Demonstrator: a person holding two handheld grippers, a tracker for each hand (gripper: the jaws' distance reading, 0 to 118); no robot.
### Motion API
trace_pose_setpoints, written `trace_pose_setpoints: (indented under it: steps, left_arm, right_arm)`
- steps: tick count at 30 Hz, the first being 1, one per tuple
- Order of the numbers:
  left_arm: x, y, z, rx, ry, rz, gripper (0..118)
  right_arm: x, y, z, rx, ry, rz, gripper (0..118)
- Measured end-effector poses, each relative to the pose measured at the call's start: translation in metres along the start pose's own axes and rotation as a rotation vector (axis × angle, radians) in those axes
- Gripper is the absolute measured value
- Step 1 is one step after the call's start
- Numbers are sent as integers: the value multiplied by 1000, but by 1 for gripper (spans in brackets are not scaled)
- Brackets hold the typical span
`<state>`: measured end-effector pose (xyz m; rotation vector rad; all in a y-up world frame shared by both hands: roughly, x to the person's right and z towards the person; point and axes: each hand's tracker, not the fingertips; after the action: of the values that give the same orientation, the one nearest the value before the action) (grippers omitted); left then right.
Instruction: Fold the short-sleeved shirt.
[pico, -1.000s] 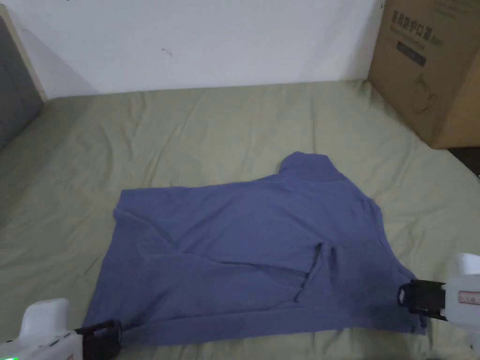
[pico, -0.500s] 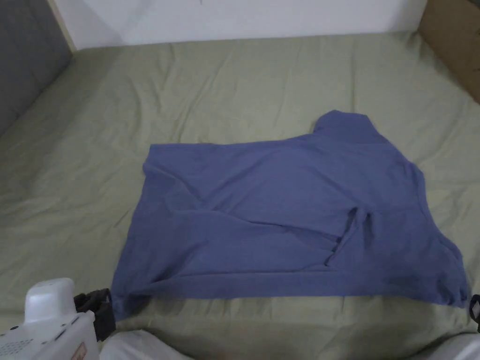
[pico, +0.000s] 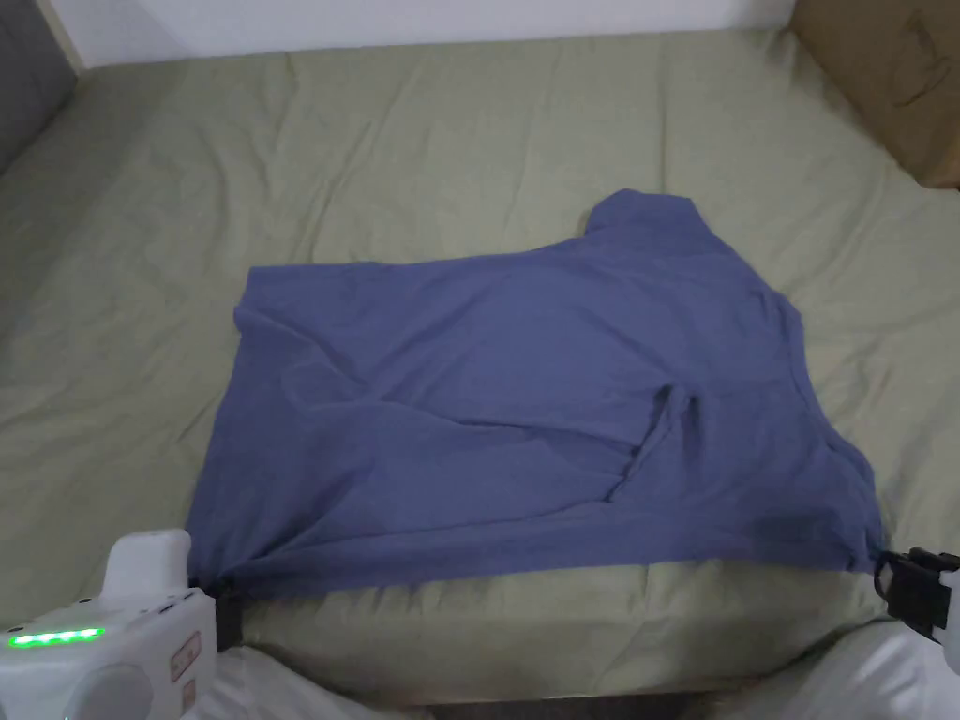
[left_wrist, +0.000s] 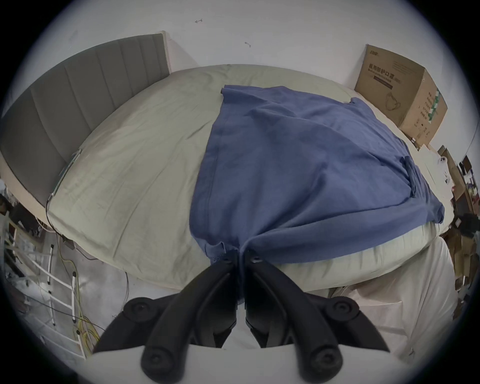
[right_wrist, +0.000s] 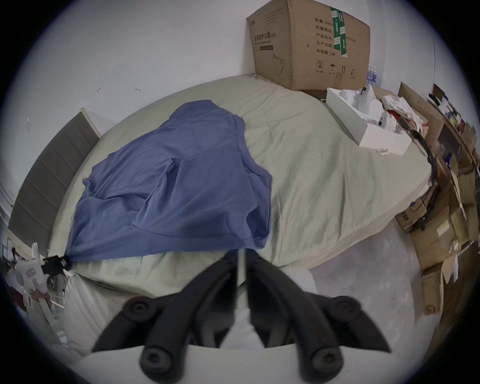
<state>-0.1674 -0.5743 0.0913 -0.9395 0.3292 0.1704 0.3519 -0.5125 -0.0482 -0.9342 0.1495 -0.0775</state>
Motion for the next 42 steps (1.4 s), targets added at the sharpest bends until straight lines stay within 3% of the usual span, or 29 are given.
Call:
trace_pose_setpoints:
  steps: [1, 2, 5, 8, 9, 11, 12, 16, 26, 37, 38, 39, 40, 41, 42]
  left_arm:
    - [0, 1, 0, -2, -1, -3, 3]
    - [-1, 2, 1, -2, -1, -5, 3]
    - [-1, 6, 7, 8, -11, 11, 3]
    - [-1, 7, 8, 9, -14, 18, 3]
    - [0, 7, 8, 6, -13, 17, 3]
    - [0, 7, 9, 1, -12, 12, 3]
    - [1, 7, 9, -2, -12, 10, 3]
    - [1, 12, 13, -8, -14, 12, 3]
    - [-1, 66, 19, -4, -28, 20, 3]
    - [14, 190, -72, -53, -1, -43, 4]
    - [15, 194, -77, -67, 4, -36, 10]
    - [13, 196, -80, -76, 19, -27, 31]
    - [12, 197, -81, -89, 42, -29, 74]
    - [9, 196, -78, -90, 41, -30, 99]
    - [5, 193, -70, -73, 26, -29, 106]
  right_arm:
    - [0, 1, -1, -6, -9, 43, 79]
    - [-1, 4, -5, -7, -18, 75, 85]
    - [-2, 15, -16, 15, -12, 163, 90]
    - [0, 22, -43, -61, -52, 164, 89]
    - [0, 22, -52, -112, -71, 158, 81]
    - [3, 19, -62, -132, -48, 148, 8]
    - [5, 17, -64, -142, -23, 132, 5]
    - [3, 19, -59, -143, -37, 110, 3]
    - [14, 94, -42, -62, 102, -133, 3]
    - [-20, 186, -149, -102, -17, -50, 3]
    - [-23, 188, -156, -106, -27, -42, 5]
    - [-25, 188, -159, -107, -45, -28, 17]
    - [-26, 188, -160, -109, -69, -1, 48]
    - [-26, 187, -159, -117, -81, 11, 69]
    - [-24, 186, -154, -110, -73, 17, 75]
